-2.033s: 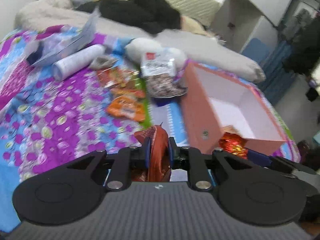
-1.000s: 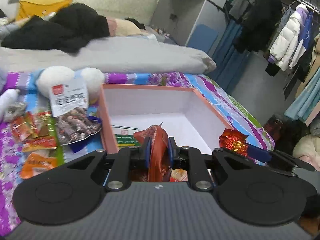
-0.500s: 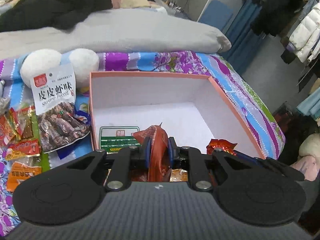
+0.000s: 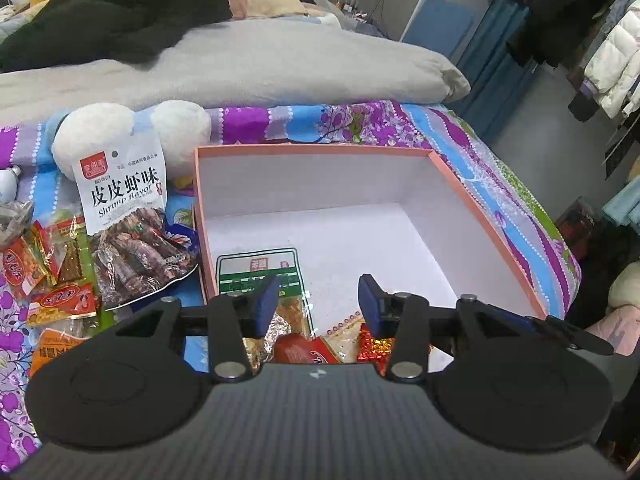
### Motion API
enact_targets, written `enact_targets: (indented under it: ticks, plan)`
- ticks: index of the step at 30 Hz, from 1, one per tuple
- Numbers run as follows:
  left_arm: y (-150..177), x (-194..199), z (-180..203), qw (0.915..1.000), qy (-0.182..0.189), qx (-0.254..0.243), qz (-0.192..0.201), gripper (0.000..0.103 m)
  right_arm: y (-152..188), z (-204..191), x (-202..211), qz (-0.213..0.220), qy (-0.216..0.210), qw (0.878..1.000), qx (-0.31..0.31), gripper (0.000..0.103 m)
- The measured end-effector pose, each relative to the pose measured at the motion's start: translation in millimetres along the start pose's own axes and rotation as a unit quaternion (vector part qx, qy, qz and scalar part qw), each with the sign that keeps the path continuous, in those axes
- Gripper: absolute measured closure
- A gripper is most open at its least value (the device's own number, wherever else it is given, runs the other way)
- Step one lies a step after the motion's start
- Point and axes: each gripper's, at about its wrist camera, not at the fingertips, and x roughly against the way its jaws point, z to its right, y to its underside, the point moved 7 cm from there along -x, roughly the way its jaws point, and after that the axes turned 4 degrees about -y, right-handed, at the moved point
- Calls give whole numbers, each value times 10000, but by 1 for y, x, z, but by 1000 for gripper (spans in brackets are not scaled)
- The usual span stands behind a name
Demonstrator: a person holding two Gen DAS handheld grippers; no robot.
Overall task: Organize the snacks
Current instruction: 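Carry both packets over the pink box and open both tools to drop them, then withdraw both tools from the pink box back over the snacks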
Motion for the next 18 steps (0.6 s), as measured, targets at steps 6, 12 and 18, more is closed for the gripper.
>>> enact_targets:
  ticks: [6,12,18]
  plan:
    - [1,25,-1,9991,-95,-222,338,53,-2,-9,14,241,-38,9997,76,27]
    - [7,54,-11,9974,-136,-278,655,53,2,-26,32,535,-72,9981,291,27]
    - [19,85,-27,9953,-218,-250,912,53,4,-47,50,807,-237,9960,316,27]
